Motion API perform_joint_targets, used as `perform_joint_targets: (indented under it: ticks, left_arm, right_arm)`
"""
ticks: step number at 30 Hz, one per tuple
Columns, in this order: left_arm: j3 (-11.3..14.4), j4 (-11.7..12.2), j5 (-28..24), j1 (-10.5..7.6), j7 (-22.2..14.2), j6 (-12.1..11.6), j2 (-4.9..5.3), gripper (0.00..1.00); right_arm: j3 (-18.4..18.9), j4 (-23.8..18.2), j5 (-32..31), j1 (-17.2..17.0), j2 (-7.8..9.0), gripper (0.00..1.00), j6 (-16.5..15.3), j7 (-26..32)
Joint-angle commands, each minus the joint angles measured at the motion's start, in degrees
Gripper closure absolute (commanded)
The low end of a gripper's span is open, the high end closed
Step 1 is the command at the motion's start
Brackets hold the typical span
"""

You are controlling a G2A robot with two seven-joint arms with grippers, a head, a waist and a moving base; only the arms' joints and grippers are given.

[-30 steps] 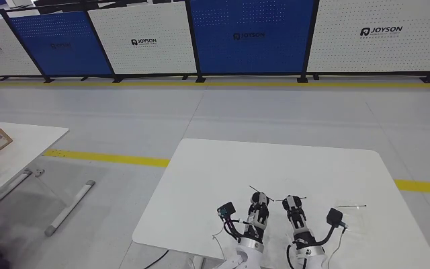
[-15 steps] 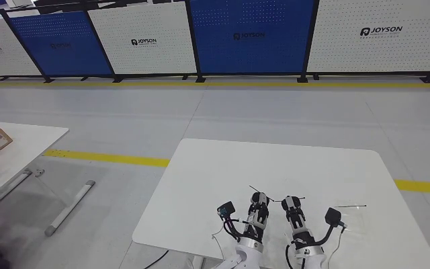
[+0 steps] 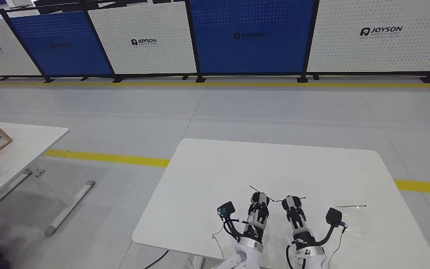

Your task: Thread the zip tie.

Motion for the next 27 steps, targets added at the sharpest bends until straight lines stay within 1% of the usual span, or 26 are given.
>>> perform_joint_targets:
  ticks: [1, 9, 12, 18, 24, 27]
  left_arm:
    - [0.00, 0.00, 0.00, 0.00, 0.00, 0.00, 0.00, 1.00]
    - [0.00, 0.00, 0.00, 0.00, 0.00, 0.00, 0.00, 1.00]
    - [0.00, 0.00, 0.00, 0.00, 0.00, 0.00, 0.00, 1.00]
    - [0.00, 0.00, 0.00, 0.00, 0.00, 0.00, 0.00, 1.00]
    - [0.00, 0.00, 0.00, 0.00, 0.00, 0.00, 0.00, 1.00]
    - [0.00, 0.00, 0.00, 0.00, 0.00, 0.00, 0.00, 1.00]
  right_arm:
    - [-0.23, 0.03, -0.60, 0.19, -0.09, 1.00, 0.88, -0.23]
    - [-0.50, -0.67, -1.41, 0.11, -0.29, 1.00, 1.80, -0.26]
    - [0.13, -1.41, -1.35, -0.52, -0.30, 1.00, 1.53, -1.52]
    - [0.14, -1.40, -1.39, -0.49, -0.29, 1.00, 1.59, -1.40]
    - [-0.03, -2.22, -2.63, 0.10, -0.31, 1.00, 5.26, 1.70]
    - [0.10, -2.36, -1.58, -0.09, -0.39, 1.00, 4.83, 1.85]
